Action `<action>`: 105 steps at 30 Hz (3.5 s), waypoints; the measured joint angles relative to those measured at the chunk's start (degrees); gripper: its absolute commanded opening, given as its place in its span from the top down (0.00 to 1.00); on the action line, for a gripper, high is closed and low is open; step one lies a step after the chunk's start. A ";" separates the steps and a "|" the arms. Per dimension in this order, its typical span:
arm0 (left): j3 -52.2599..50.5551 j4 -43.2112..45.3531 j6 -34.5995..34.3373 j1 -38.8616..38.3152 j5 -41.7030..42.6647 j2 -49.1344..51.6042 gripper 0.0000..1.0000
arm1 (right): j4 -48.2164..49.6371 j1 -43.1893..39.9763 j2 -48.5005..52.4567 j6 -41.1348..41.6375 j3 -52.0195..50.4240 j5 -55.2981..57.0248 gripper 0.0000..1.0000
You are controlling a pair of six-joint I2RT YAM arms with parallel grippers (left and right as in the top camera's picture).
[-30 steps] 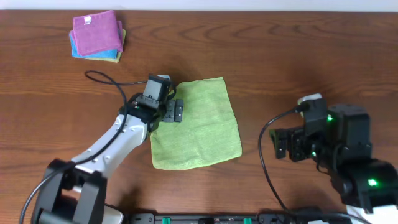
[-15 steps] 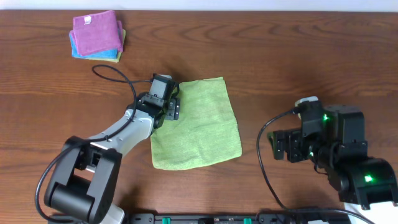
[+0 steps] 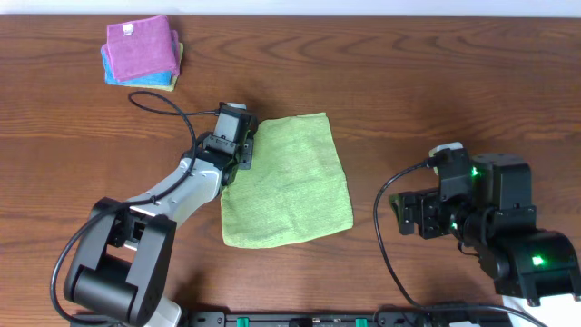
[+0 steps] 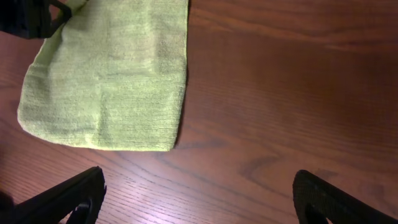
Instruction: Fold the cloth
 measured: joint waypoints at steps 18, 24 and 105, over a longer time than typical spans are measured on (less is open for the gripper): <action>0.00 -0.52 1.86 0.00 3.34 0.00 0.94 | 0.00 0.00 0.02 0.17 0.00 0.00 0.11; 0.22 5.81 4.57 0.31 0.17 0.11 0.95 | 0.87 0.00 3.58 0.66 0.00 -0.46 0.20; 4.72 -11.02 -13.94 5.95 12.26 0.13 0.94 | 35.12 17.07 63.69 -0.52 14.49 -9.33 0.98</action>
